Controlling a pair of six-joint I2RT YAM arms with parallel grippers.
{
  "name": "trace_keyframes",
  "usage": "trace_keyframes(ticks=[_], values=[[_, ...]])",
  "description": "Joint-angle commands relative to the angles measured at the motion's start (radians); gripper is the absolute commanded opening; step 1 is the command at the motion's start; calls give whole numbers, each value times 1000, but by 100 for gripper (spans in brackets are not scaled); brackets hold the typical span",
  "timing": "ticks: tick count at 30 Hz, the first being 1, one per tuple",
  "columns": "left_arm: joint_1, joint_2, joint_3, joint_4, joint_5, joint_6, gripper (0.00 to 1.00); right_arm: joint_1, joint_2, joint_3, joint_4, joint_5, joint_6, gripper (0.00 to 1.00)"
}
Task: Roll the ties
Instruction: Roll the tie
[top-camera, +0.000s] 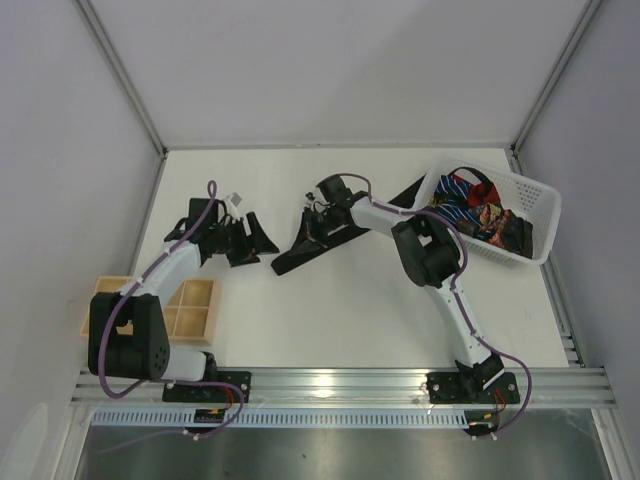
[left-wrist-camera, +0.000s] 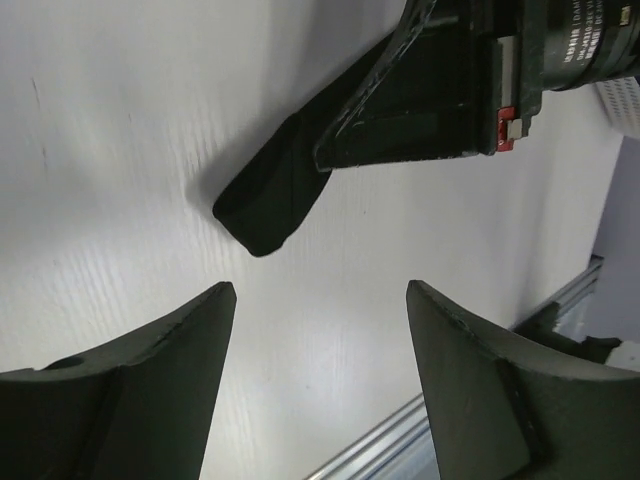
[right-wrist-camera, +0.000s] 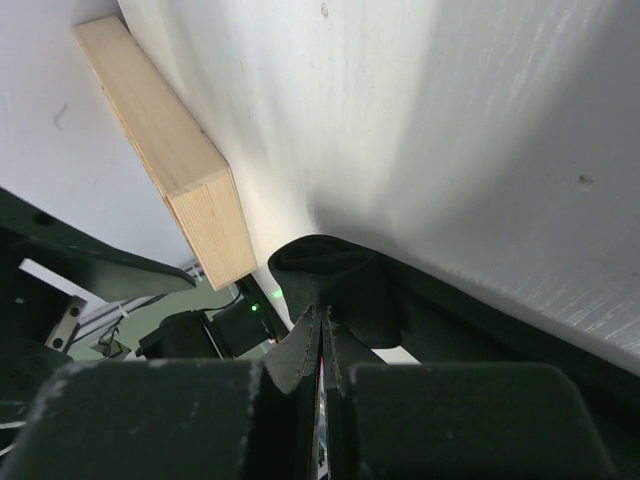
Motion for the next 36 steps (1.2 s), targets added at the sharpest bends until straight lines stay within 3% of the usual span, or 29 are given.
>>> trace_keyframes(ticks=[1, 10, 19, 32, 36], values=[[-1, -53, -34, 72, 37, -208, 76, -5, -7, 25, -21, -16, -25, 2], [-9, -45, -122, 104, 13, -418, 77, -15, 7, -6, -15, -9, -36, 2], [-12, -5, -129, 112, -20, -516, 77, -8, 33, -17, -10, -5, -41, 2], [-29, 70, -136, 82, -72, -495, 75, -6, 42, -11, -95, 89, -102, 1], [-42, 108, -137, 127, -106, -515, 64, -5, 42, -11, -95, 95, -108, 1]])
